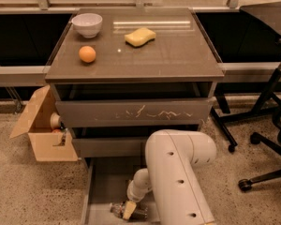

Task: Pick water bottle from bottom drawer and place on counter

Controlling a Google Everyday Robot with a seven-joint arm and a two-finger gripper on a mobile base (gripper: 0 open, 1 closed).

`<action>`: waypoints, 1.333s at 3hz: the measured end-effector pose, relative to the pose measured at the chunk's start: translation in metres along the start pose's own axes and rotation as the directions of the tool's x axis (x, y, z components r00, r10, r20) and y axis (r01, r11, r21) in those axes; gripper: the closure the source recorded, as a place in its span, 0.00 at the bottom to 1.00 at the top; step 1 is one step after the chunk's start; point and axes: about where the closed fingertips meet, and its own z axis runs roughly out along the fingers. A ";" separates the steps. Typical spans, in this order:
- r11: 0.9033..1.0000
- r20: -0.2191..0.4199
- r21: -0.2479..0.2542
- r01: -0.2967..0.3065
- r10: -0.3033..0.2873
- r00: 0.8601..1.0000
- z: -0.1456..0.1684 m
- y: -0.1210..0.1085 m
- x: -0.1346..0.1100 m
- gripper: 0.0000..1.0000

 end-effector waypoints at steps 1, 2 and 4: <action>1.000 -0.003 -0.003 -0.006 0.006 1.000 0.009 0.000 0.010 0.17; 1.000 0.005 -0.011 -0.010 0.010 1.000 0.016 -0.001 0.015 0.40; 1.000 0.018 -0.021 -0.014 0.015 1.000 0.019 -0.001 0.017 0.86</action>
Offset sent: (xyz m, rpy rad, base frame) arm 0.0016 -0.0106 -0.0283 0.0176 0.0153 -0.0117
